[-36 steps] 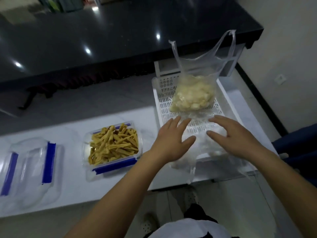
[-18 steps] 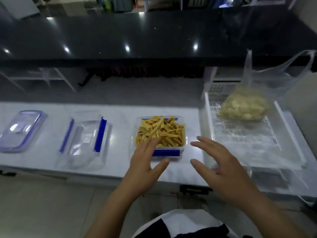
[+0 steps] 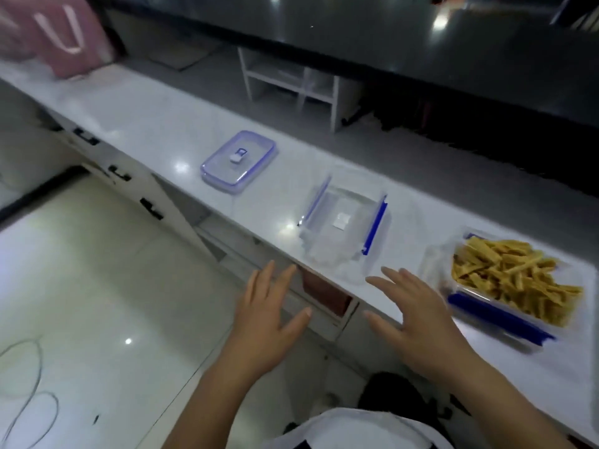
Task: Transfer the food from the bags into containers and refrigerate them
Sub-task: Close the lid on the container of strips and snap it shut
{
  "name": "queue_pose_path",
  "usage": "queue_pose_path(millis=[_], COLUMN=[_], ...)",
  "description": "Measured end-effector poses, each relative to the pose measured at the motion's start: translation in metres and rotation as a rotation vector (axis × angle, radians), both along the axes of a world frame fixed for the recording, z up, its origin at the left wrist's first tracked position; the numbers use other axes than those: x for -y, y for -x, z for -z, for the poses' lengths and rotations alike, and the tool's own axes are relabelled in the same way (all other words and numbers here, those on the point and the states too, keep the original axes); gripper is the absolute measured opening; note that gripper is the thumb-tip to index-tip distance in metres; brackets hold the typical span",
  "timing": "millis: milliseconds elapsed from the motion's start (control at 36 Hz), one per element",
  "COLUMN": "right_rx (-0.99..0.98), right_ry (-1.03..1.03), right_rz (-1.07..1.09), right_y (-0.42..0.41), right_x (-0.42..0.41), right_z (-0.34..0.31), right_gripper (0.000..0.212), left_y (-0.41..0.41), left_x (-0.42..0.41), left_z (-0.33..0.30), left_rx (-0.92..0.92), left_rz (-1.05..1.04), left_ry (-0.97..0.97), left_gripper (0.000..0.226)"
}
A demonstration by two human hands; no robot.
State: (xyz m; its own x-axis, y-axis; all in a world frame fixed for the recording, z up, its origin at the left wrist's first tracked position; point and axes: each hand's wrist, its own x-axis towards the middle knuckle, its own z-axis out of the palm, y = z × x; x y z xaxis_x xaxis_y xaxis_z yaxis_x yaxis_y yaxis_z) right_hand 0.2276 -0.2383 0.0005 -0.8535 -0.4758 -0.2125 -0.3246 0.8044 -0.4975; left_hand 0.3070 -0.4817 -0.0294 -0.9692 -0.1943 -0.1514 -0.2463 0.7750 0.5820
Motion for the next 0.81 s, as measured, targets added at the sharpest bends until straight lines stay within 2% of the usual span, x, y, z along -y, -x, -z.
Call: queue_pose_path(millis=[167, 417, 611, 722, 806], right_rx=[-0.052, -0.09, -0.037, 0.047, 0.088], right_ry=[-0.045, -0.223, -0.261, -0.277, -0.247], right_rz=[-0.159, -0.345, -0.28, -0.173, -0.068], right_y=[0.015, 0.094, 0.188, 0.218, 0.225], right_x=[0.072, 0.189, 0.312, 0.35, 0.368], right_z=[-0.014, 0.003, 0.044, 0.071, 0.089], right_gripper=[0.059, 0.075, 0.092, 0.114, 0.121], left_y=[-0.005, 0.053, 0.158, 0.227, 0.267], left_x=[0.058, 0.159, 0.274, 0.325, 0.352], left_z=[0.007, 0.021, 0.023, 0.024, 0.032], left_rx=[0.019, 0.055, 0.228, 0.291, 0.307], left_rz=[-0.095, -0.154, -0.051, 0.089, 0.196], left_ry=[0.009, 0.072, 0.191, 0.243, 0.28], left_gripper=[0.077, 0.083, 0.096, 0.102, 0.105])
